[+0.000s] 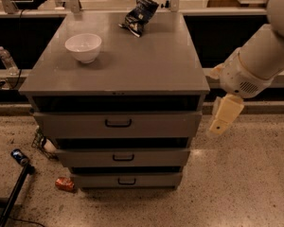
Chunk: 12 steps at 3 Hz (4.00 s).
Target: Open top drawer
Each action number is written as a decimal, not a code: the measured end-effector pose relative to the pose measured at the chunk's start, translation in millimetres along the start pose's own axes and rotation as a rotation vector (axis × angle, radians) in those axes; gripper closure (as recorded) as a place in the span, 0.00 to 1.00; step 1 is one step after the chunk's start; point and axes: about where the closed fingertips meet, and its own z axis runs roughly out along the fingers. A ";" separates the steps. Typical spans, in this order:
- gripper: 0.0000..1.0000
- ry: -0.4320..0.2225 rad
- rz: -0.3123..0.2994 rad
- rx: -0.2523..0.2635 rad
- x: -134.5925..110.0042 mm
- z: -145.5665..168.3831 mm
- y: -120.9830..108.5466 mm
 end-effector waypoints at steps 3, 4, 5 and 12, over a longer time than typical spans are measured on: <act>0.00 -0.121 -0.039 -0.037 -15.2 63.4 19.3; 0.00 -0.099 -0.033 -0.035 -12.5 77.4 25.8; 0.00 -0.074 -0.057 -0.037 -8.0 89.8 29.2; 0.00 -0.234 -0.128 -0.056 -35.8 213.9 -24.0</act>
Offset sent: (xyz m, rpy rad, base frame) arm -0.0030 0.0538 -0.0892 0.1822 0.0065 0.0957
